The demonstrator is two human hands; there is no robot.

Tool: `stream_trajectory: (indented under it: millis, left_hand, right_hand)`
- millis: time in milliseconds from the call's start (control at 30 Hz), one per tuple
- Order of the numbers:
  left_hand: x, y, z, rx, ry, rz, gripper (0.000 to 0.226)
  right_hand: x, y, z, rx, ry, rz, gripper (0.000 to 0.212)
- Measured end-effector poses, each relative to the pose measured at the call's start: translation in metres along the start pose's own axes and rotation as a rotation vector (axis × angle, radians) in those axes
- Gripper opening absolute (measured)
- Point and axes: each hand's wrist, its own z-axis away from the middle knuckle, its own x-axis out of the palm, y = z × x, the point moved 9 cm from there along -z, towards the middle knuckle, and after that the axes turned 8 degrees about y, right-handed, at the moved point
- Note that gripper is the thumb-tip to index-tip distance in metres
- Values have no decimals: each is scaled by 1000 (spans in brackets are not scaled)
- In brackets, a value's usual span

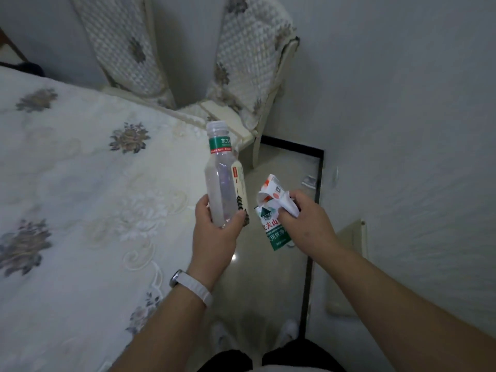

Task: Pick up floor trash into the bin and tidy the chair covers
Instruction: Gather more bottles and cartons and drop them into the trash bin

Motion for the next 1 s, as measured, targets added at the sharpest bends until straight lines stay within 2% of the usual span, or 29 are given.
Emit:
stream_trajectory:
  millis: [367, 633, 867, 1000]
  left_hand:
    - [-135, 30, 3, 15, 260, 43, 58]
    - [-207, 18, 19, -46, 509, 72, 60]
    - [-269, 26, 76, -61, 868, 77, 69]
    - [-298, 19, 126, -75, 1082, 105, 66]
  right_hand:
    - [47, -135, 14, -271, -148, 12, 13]
    - [122, -199, 22, -431, -387, 12, 13]
    - [188, -258, 48, -582, -681, -11, 13]
    - [232, -273, 89, -616, -849, -54, 13]
